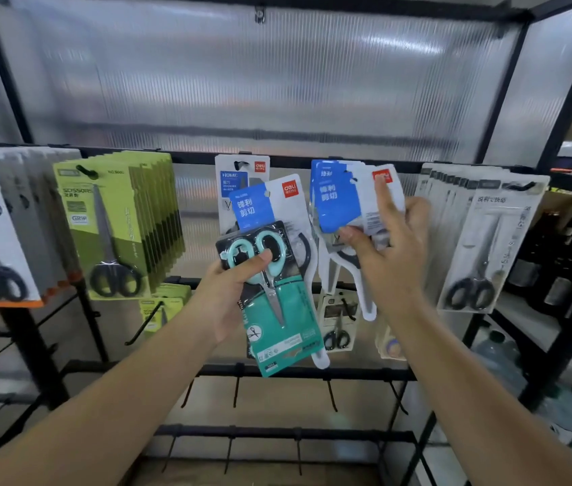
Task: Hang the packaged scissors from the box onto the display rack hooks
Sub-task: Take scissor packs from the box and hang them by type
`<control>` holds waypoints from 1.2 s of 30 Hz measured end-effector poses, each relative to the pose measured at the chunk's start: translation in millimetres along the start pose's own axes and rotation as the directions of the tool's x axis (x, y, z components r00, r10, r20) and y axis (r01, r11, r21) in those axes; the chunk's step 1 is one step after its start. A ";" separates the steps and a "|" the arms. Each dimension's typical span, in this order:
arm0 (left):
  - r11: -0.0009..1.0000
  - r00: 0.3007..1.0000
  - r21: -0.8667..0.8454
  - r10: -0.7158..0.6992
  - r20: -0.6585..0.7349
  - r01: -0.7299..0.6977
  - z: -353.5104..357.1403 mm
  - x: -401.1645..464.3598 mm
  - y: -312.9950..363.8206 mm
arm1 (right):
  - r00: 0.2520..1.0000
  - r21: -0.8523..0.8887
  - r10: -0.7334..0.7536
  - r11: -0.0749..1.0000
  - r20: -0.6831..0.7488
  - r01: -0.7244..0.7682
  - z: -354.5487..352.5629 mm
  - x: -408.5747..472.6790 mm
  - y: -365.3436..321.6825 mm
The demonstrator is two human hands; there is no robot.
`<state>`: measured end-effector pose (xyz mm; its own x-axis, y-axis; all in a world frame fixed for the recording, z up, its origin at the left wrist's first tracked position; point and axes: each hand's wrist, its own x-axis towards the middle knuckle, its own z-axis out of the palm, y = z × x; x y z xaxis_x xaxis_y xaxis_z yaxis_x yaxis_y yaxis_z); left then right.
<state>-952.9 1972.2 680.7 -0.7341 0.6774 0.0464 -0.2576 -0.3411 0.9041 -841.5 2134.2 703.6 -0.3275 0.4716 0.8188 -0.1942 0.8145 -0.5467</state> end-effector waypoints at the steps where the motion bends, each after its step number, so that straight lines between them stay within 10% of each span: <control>1: 1.000 1.000 0.003 0.002 -0.011 -0.002 0.6 -0.5 1.0 | 1.000 -0.003 0.004 1.000 -0.012 -0.004 -1.6 1.3 2.1; 24: 0.999 0.995 0.030 0.039 -0.093 -0.036 6.5 1.0 -9.4 | 0.841 -0.389 0.393 0.888 0.372 -0.243 9.0 69.7 36.8; 29: 1.000 0.994 -0.009 0.025 -0.102 -0.026 -6.9 -5.5 -13.3 | 0.981 -0.007 0.179 0.984 0.077 -0.179 11.9 15.7 30.2; 33: 0.997 0.997 0.065 -0.028 -0.067 0.033 -16.0 -15.7 -20.4 | 0.807 0.352 0.131 0.851 0.575 -0.389 31.1 -12.5 4.5; 36: 0.997 0.997 0.076 -0.014 -0.070 0.019 -25.9 -28.2 -23.5 | 0.783 0.432 -0.003 0.836 0.622 -0.339 48.1 -17.0 -3.6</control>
<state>-942.4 1944.3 647.2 -0.7727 0.6348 0.0042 -0.2231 -0.2777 0.9344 -879.8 2107.1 683.2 -0.8308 0.1564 0.5341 -0.4504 0.3749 -0.8103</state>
